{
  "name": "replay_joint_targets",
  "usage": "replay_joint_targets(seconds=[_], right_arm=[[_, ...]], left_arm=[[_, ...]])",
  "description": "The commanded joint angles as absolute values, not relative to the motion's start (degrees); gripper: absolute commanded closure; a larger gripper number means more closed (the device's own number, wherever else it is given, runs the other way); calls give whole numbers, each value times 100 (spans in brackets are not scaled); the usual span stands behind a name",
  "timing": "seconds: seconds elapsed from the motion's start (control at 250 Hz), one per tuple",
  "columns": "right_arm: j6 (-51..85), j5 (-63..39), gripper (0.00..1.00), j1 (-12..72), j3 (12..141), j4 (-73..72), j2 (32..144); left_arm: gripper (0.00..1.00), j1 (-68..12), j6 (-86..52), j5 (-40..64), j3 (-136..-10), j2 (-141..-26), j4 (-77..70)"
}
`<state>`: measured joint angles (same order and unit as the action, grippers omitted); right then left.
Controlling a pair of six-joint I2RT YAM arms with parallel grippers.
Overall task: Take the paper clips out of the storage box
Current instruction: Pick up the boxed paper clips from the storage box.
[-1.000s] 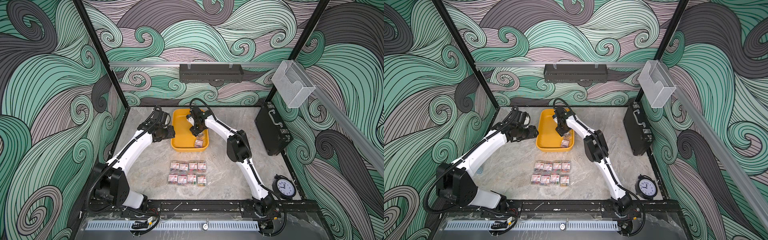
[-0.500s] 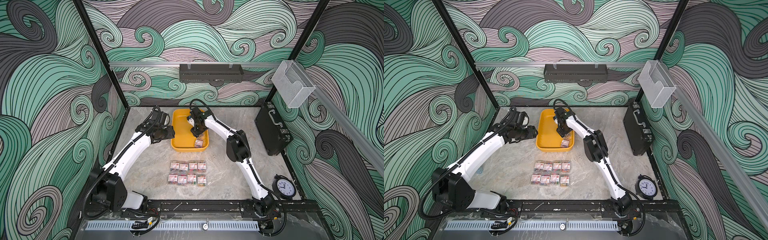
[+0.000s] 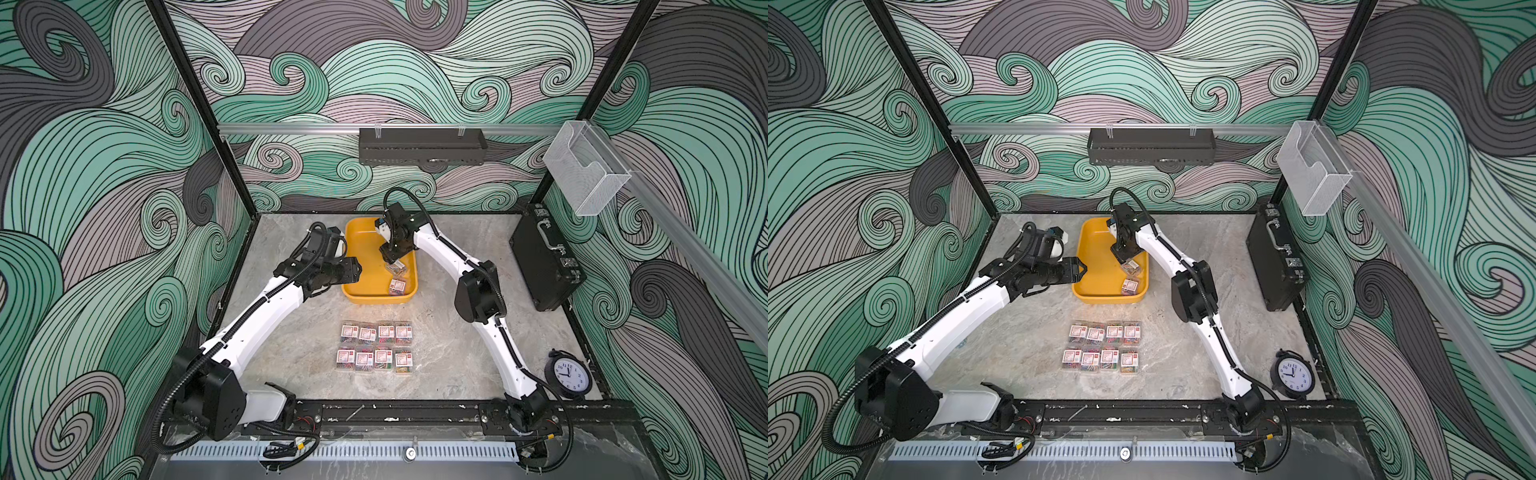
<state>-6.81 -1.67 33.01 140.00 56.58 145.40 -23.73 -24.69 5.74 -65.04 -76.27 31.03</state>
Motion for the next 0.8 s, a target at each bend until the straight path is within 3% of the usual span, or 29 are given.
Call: replay_joint_targets(seconds=[0.0, 0.643, 0.795], right_arm=[[-628, -252, 32, 3268, 13963, 5814, 14422], [-730, 121, 30, 3472, 13835, 5959, 14985], [-722, 97, 35, 3476, 13804, 5960, 15018]], left_arm=[[40, -2474, -2520, 618, -6592, -7594, 2961], [39, -2558, -2451, 498, -6627, -7550, 3130], [39, -2571, -2430, 458, -6618, -7550, 3157]])
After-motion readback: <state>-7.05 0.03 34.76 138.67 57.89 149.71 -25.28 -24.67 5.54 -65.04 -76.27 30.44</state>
